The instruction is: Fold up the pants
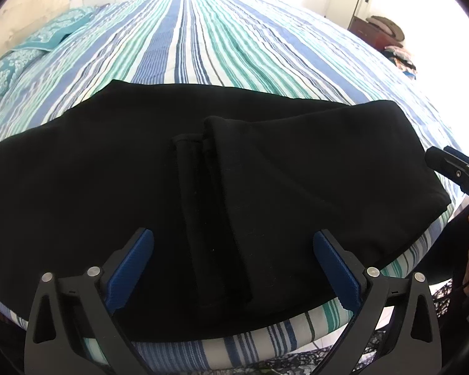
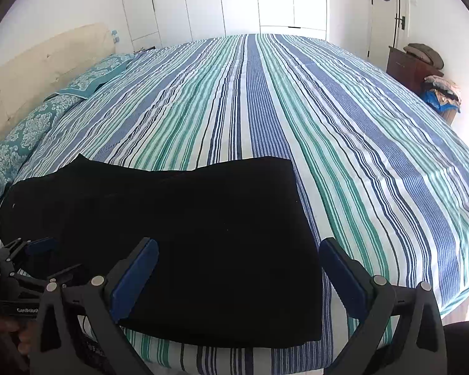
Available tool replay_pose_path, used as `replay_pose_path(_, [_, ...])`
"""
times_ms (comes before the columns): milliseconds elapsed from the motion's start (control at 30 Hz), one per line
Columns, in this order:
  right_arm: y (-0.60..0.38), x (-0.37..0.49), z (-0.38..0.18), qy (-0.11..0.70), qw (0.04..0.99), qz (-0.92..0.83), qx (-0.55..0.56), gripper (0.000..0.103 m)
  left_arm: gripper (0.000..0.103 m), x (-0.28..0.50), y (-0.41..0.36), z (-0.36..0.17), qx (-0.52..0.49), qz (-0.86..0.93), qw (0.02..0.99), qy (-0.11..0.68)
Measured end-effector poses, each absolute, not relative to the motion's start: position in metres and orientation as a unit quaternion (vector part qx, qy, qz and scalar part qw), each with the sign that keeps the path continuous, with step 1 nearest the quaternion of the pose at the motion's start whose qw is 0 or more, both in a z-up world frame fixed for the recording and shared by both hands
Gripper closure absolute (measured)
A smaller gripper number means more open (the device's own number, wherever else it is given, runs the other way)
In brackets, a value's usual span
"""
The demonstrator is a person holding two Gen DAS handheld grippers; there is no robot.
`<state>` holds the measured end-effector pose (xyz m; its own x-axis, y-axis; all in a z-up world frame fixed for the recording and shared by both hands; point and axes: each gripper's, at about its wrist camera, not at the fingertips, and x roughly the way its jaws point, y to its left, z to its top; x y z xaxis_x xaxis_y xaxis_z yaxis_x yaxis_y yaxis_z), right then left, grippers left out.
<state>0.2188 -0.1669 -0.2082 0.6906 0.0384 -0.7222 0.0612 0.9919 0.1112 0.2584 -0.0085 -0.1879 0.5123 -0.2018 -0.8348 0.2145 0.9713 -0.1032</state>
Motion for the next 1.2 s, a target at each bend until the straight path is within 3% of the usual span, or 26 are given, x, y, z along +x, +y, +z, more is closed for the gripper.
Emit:
replay_pose_path(333, [-0.164,0.215,-0.207,0.39,0.919,-0.005,0.056,0.001,0.001,0.251,0.063,-0.157,-0.077,-0.079,0.882,0.458])
replay_pose_path(567, [-0.161,0.212,-0.208,0.391,0.919,0.012,0.053,0.001,0.001,0.253,0.243,-0.123,-0.194,0.055,0.881,0.427])
replay_pose_path(733, [-0.151,0.215,-0.212,0.399,0.916,0.026,0.043,0.001,0.001,0.266,0.367,-0.145,-0.277,0.101,0.829,0.475])
replay_pose_path(900, [-0.138,0.214,-0.213,0.399,0.916,0.036,0.011,0.001,0.001,0.282,0.375,-0.185,-0.311,0.027,0.795,0.52])
replay_pose_path(1067, [-0.134,0.212,-0.215,0.402,0.915,0.039,0.0,0.001,0.002,0.299,0.332,-0.199,-0.263,-0.035,0.784,0.561])
replay_pose_path(1100, [-0.135,0.213,-0.215,0.403,0.915,0.039,0.002,0.001,0.005,0.3,0.329,-0.198,-0.261,-0.031,0.783,0.563])
replay_pose_path(1133, [-0.137,0.213,-0.215,0.403,0.915,0.038,0.005,0.001,0.025,0.3,0.325,-0.197,-0.247,-0.015,0.785,0.568])
replay_pose_path(1167, [-0.138,0.214,-0.214,0.401,0.915,0.036,0.009,0.001,0.053,0.3,0.324,-0.194,-0.233,0.003,0.787,0.572])
replay_pose_path(1200, [-0.14,0.214,-0.213,0.399,0.916,0.035,0.013,0.001,0.064,0.297,0.327,-0.189,-0.248,0.012,0.784,0.569])
